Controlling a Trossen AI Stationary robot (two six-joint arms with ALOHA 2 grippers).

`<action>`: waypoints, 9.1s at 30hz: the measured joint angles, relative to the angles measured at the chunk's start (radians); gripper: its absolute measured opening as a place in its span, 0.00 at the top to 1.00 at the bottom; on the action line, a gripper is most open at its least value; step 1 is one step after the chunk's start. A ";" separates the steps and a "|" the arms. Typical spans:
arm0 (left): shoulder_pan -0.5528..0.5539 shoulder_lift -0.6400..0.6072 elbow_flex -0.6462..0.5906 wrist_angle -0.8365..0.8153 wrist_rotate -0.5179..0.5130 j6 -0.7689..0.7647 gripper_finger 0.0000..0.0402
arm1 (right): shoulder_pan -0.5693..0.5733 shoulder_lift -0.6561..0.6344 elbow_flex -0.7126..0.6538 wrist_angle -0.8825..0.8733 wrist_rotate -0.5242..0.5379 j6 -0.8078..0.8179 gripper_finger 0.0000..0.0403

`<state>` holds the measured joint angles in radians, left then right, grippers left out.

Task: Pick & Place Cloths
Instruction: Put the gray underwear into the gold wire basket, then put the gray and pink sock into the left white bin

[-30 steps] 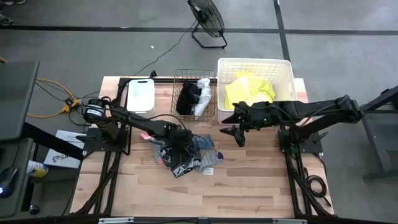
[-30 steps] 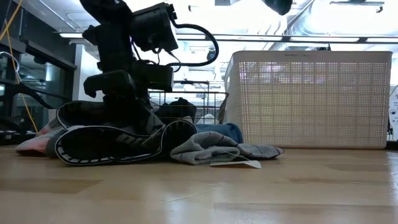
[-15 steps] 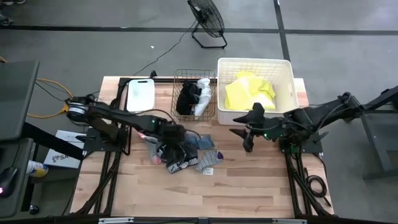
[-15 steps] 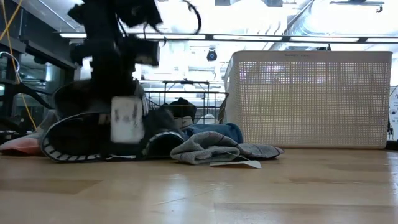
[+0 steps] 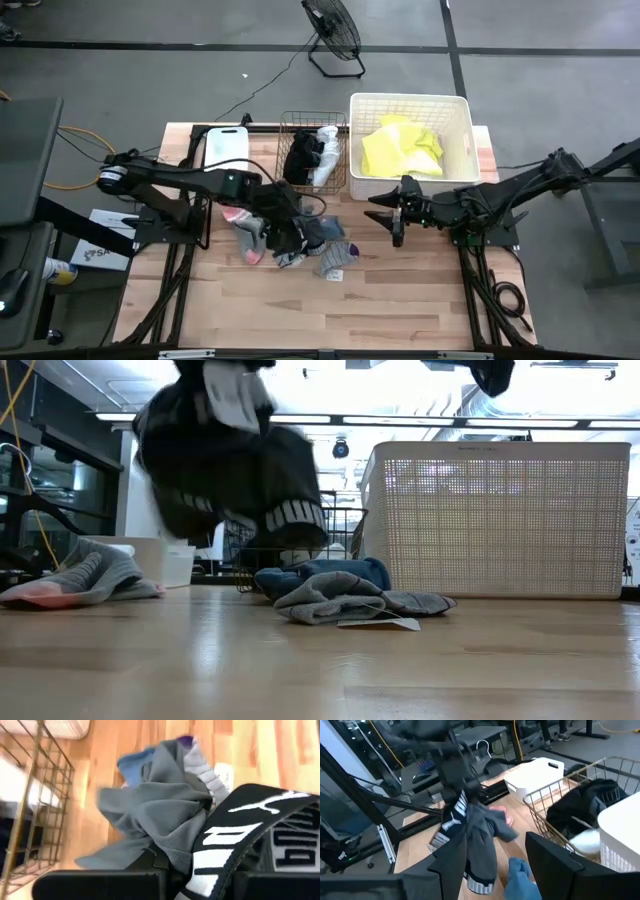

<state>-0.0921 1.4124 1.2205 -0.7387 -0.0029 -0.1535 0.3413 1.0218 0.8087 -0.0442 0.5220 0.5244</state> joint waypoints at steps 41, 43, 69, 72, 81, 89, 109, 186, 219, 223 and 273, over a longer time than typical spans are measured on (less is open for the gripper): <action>0.255 0.052 0.305 0.025 -0.579 0.336 0.95 | -0.001 -0.037 -0.070 0.078 0.034 -0.021 0.51; 0.305 0.057 0.303 0.014 -0.525 0.293 0.95 | -0.001 -0.037 -0.070 0.077 0.034 -0.021 0.51; 0.522 0.349 0.304 0.105 -0.312 0.321 0.95 | -0.001 -0.037 -0.070 0.077 0.034 -0.005 0.51; 0.542 0.377 0.304 0.108 -0.260 0.370 0.95 | -0.001 -0.037 -0.070 0.077 0.033 0.001 0.51; 0.601 0.460 0.304 0.111 -0.102 0.445 0.95 | -0.001 -0.037 -0.070 0.076 0.033 0.021 0.51; 0.623 0.516 0.304 0.118 -0.047 0.464 0.95 | -0.001 -0.037 -0.070 0.070 0.034 0.033 0.51; 0.623 0.616 0.305 0.169 0.002 0.466 0.95 | -0.004 -0.037 -0.069 0.048 0.037 0.081 0.51; 0.589 0.580 0.722 -0.465 -0.007 0.356 1.00 | -0.004 -0.036 -0.069 0.018 0.037 0.106 0.51; 0.574 0.409 0.579 -0.240 -0.007 0.148 1.00 | 0.004 -0.034 -0.069 -0.003 0.033 0.120 0.51; 0.531 0.350 0.579 -0.262 -0.005 0.145 1.00 | 0.029 -0.034 -0.069 -0.010 0.039 0.119 0.51; -0.077 -0.608 -0.502 0.350 -0.273 -0.238 1.00 | 0.095 -0.036 -0.069 -0.019 0.205 0.135 0.51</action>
<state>-0.1691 0.8045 0.7186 -0.3889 -0.2756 -0.3912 0.4358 0.9863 0.7395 -0.0635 0.7269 0.6590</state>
